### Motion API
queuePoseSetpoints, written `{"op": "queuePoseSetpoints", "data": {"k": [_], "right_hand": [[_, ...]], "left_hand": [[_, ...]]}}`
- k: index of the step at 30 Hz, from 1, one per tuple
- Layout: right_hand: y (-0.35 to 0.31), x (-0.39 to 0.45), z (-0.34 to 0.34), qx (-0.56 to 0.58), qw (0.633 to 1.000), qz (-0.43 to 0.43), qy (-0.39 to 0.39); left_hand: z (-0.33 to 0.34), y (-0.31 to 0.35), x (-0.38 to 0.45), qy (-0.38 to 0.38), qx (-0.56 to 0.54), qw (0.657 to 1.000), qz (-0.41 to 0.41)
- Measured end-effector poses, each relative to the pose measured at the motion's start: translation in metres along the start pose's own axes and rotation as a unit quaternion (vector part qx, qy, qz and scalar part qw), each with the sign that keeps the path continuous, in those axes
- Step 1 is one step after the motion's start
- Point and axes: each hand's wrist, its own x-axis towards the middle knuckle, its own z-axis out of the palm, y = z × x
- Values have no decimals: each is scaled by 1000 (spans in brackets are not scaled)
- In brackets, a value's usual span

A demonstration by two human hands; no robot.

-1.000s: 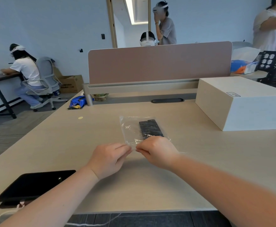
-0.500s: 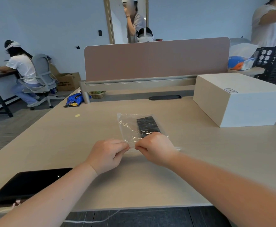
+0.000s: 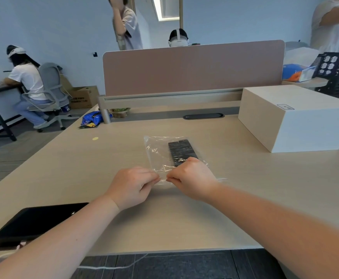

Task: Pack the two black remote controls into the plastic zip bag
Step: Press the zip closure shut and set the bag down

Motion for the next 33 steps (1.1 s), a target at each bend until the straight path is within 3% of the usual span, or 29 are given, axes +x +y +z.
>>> {"op": "queuePoseSetpoints", "data": {"k": [8, 20, 26, 29, 33], "right_hand": [[0, -2, 2, 99, 993, 42, 44], [0, -2, -2, 173, 980, 94, -14], [2, -2, -1, 144, 987, 68, 2], [3, -3, 1, 94, 994, 36, 48], [4, -3, 4, 48, 998, 17, 33]], "left_hand": [[0, 2, 2, 1, -13, 1000, -7], [3, 8, 8, -2, -18, 1000, -5], [0, 11, 10, 1, -3, 1000, -5], [1, 10, 10, -7, -1, 1000, -4], [3, 9, 10, -12, -6, 1000, -3]]}}
